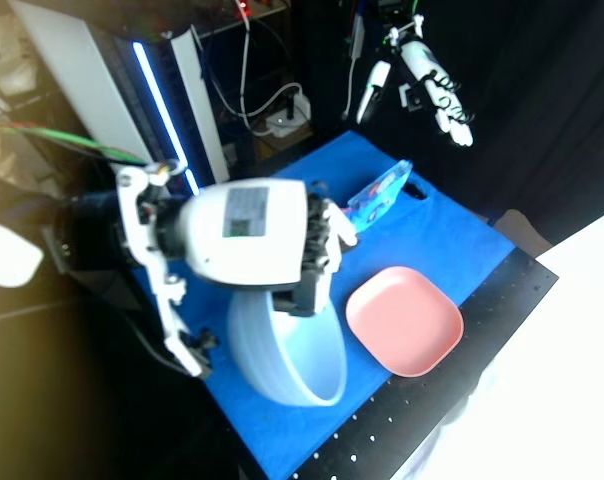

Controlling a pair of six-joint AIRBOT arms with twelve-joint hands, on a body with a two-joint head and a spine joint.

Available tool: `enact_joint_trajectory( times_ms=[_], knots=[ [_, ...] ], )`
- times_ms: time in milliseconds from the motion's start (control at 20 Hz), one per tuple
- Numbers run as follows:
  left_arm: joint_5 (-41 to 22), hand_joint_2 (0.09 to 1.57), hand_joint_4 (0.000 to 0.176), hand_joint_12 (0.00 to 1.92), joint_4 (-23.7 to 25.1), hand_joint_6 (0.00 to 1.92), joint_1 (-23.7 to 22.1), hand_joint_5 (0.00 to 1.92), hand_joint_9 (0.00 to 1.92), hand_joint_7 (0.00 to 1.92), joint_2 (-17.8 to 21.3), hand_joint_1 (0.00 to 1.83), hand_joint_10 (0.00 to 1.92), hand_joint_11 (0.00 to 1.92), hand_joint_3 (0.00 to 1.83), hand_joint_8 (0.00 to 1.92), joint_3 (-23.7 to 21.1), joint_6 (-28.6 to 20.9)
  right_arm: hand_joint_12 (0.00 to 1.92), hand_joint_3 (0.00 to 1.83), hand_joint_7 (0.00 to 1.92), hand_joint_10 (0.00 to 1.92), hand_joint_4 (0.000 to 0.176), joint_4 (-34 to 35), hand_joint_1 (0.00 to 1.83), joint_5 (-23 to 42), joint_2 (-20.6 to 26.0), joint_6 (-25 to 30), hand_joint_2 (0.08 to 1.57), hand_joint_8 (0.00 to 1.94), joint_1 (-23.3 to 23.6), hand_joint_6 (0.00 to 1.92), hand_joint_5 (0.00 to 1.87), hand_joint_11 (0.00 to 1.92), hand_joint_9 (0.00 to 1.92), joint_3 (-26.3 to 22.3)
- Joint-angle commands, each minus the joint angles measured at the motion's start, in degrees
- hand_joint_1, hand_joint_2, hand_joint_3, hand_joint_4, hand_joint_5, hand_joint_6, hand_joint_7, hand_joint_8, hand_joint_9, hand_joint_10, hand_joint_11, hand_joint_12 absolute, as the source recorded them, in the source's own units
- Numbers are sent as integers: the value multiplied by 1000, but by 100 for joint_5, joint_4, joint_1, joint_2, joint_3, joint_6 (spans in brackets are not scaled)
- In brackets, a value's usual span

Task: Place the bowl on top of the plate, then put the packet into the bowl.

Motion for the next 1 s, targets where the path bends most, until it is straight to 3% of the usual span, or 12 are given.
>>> enact_joint_trajectory(
  times_ms=[0, 200, 350, 700, 950],
  knots=[
    [-682, 858, 176, 19, -34, 0, -55, 0, 35, 50, -17, 664, 0, 15, 0, 0, 33, -38, 1921, 0, 1431, 1921, 0, 185, 997, 516, -60, -21, 1276, 1941, 129, 1921, 1094, 1599, 1597, 61],
    [-677, 861, 176, 20, -28, 0, -56, 0, 4, 35, -21, 684, 0, 4, 0, 0, 51, -60, 1921, 0, 1353, 1921, 0, 188, 1101, 459, -404, -21, 1240, 1941, 263, 1921, 1050, 1531, 1523, 338],
    [-677, 864, 176, 34, -20, 0, -59, 0, 6, 25, -22, 646, 1, 18, 1, 0, 65, -71, 1921, 4, 1284, 1921, 0, 235, 978, 412, -681, -21, 1264, 1941, 338, 1921, 1010, 1434, 1423, 549],
    [-635, 871, 176, 7, 33, 0, -130, 0, 5, 27, -47, 671, 1, 0, 3, 4, 137, -103, 1921, 9, 1356, 1921, 0, 382, 898, 345, -1325, -21, 1354, 1941, 578, 1921, 1065, 1556, 1524, 1083],
    [-365, 864, 176, 0, 268, 3, -503, 10, 5, 7, -151, 674, 1, 0, 0, 1, 297, -112, 1921, 0, 1349, 1921, 0, 639, 1045, 345, -1685, -21, 1326, 1941, 586, 1921, 1095, 1577, 1523, 1443]
  ],
)
